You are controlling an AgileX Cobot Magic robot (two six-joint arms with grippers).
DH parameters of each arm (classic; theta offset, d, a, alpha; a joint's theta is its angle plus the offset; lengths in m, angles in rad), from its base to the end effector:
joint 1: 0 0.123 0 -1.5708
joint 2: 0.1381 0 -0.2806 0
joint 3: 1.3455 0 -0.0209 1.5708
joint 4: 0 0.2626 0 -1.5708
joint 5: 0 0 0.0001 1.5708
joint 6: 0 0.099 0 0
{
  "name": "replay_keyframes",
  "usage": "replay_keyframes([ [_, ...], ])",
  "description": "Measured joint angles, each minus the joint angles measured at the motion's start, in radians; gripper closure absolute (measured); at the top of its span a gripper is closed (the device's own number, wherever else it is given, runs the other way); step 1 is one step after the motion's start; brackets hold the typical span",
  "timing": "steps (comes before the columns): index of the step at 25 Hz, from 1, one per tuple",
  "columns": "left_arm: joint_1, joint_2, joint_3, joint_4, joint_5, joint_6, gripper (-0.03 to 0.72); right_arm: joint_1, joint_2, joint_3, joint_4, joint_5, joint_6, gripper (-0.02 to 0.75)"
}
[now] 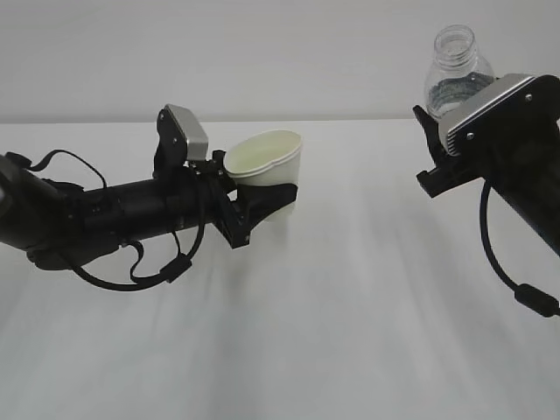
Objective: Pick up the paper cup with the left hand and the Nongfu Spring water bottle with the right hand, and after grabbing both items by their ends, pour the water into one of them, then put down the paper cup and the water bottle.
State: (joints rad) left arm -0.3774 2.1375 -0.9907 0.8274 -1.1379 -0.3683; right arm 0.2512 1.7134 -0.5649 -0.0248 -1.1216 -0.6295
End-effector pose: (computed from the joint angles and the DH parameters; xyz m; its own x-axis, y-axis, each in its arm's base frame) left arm 0.3492 -0.2096 0.1114 -0.0281 0.0590 -0.9979 0.8963 0.4435 0.0010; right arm 0.3122 0.0824 0.1794 0.2081 -0.5632 -0.7997 -0.1818 0.7811 -0.5974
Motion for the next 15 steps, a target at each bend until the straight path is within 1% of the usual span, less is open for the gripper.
replay_keyframes([
  [15,0.098,0.0,0.0,-0.044,0.0,0.032,0.284,0.0,0.0,0.0,0.002,0.009,0.011,0.244],
])
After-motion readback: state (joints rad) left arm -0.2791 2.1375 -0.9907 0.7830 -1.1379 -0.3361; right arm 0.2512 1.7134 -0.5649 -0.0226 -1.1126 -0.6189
